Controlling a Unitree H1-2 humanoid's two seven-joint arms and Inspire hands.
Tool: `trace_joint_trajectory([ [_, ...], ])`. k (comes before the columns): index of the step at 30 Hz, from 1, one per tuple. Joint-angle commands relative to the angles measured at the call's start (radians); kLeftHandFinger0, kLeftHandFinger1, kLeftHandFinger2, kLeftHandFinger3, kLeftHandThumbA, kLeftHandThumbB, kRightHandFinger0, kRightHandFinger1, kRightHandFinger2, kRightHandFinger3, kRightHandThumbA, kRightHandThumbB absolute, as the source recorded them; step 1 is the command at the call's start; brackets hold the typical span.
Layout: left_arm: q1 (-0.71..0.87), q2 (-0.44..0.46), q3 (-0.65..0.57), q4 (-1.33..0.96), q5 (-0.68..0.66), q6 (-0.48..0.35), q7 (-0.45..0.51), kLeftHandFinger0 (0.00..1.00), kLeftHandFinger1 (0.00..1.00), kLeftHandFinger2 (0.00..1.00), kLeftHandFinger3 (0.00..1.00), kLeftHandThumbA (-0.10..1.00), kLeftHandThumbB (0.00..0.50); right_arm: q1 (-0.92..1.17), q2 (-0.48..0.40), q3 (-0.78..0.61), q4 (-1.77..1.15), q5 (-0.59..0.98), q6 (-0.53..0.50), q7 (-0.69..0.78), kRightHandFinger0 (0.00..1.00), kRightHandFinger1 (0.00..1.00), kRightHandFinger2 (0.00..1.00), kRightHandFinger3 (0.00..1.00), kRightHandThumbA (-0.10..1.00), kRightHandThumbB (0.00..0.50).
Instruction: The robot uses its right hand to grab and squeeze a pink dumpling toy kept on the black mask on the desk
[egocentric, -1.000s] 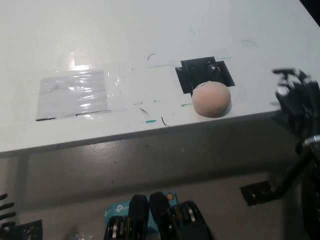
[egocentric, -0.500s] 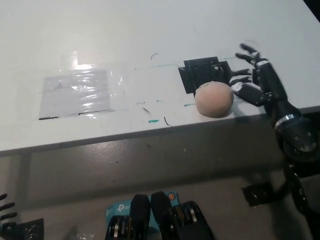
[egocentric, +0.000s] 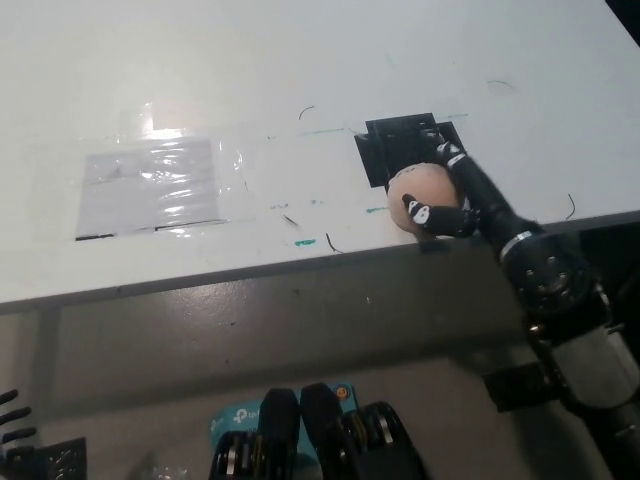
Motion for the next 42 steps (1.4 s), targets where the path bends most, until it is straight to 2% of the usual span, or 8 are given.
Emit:
trace_joint_trajectory([
  [1,-0.019,0.037,0.008,-0.021,0.003,-0.009,-0.011,0.7,0.71,0.76,0.85,1.0,0.109,-0.067,0.034,-0.012,0.045,-0.042,-0.072,-0.043,1.0,1.0,1.0,1.0,0.53,0.481],
  [16,-0.042,0.041,0.005,-0.037,0.003,0.011,-0.012,0.68,0.7,0.77,0.87,1.0,0.122,-0.072,0.148,-0.01,0.293,-0.081,-0.19,-0.117,1.0,1.0,1.0,1.0,0.43,0.453],
  [22,-0.055,0.05,-0.004,-0.033,0.01,0.019,-0.016,0.67,0.7,0.79,0.86,1.0,0.147,-0.111,0.081,0.172,0.401,-0.253,-0.209,-0.069,0.87,1.0,1.0,1.0,0.28,0.272],
  [25,-0.053,0.051,-0.004,-0.038,0.011,0.018,-0.014,0.68,0.71,0.8,0.86,1.0,0.139,-0.113,0.059,0.266,0.437,-0.341,-0.261,-0.132,0.02,0.13,0.75,1.0,-0.1,0.137],
  [28,-0.049,0.052,-0.002,-0.032,0.01,-0.007,-0.021,0.62,0.66,0.77,0.83,1.0,0.178,-0.115,0.046,0.33,0.462,-0.398,-0.326,-0.2,0.0,0.0,0.13,1.0,-0.1,0.0],
  [29,-0.05,0.05,0.002,-0.03,0.001,0.003,-0.023,0.63,0.66,0.77,0.82,1.0,0.182,-0.111,0.042,0.343,0.463,-0.413,-0.348,-0.229,0.0,0.0,0.15,0.95,-0.1,0.0],
  [31,-0.048,0.051,0.003,-0.031,-0.001,0.008,-0.025,0.65,0.68,0.78,0.85,1.0,0.171,-0.106,0.032,0.357,0.503,-0.472,-0.456,-0.438,0.0,0.0,0.03,0.06,-0.1,0.051],
  [42,-0.03,0.039,0.008,-0.039,-0.004,-0.011,-0.023,0.69,0.72,0.79,0.88,1.0,0.149,-0.128,0.008,0.254,0.488,-0.488,-0.646,-0.789,0.0,0.31,0.87,0.58,-0.1,0.072],
])
